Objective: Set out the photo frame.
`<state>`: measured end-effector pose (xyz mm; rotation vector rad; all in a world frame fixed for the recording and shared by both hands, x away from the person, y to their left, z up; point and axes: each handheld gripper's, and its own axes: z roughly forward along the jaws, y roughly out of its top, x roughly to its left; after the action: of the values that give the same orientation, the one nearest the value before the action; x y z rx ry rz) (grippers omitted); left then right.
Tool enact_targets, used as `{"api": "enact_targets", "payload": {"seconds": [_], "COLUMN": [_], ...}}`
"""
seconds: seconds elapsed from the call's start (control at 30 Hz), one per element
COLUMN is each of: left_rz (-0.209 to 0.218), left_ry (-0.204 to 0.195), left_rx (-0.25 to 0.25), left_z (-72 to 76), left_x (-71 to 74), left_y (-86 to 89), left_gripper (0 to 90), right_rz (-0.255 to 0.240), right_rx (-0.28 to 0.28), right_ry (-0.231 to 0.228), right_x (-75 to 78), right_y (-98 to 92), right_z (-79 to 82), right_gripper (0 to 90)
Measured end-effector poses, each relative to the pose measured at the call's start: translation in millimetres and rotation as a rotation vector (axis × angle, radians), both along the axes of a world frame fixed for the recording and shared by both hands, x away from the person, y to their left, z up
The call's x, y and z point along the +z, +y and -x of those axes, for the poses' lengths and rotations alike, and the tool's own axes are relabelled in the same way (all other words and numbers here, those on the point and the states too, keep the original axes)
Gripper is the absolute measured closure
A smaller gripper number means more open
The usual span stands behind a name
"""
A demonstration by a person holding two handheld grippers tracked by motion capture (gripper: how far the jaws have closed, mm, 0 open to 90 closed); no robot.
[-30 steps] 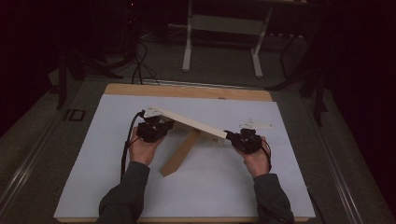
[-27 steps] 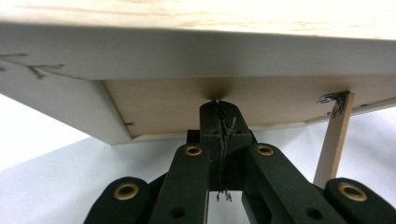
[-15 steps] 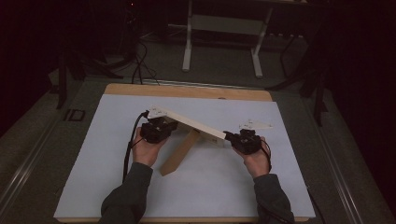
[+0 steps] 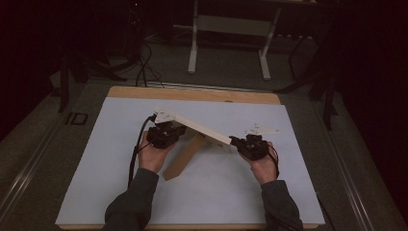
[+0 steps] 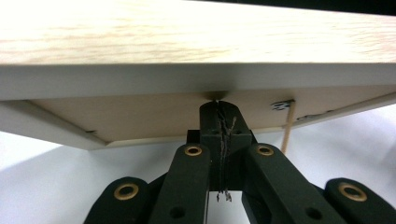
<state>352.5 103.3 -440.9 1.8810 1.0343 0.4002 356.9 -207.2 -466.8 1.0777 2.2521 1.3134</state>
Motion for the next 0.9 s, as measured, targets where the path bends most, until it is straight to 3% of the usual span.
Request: {"api": "enact_targets", "payload": {"seconds": [0.43, 0.9], "left_rz": [-0.018, -0.01], "left_ry": [-0.013, -0.019], "left_rx": [-0.03, -0.073], "left_z": [4.2, 10.9], "left_x": [3.3, 9.0], "left_y": [-8.2, -19.1], "left_gripper": [90.0, 90.0], "right_rz": [0.009, 0.014], "right_rx": [0.013, 0.034], "right_ry": [-0.004, -0.009], "right_x": [0.8, 1.0], "right_y": [2.5, 5.7], "right_z": [2.4, 5.0], "right_gripper": [90.0, 90.0]}}
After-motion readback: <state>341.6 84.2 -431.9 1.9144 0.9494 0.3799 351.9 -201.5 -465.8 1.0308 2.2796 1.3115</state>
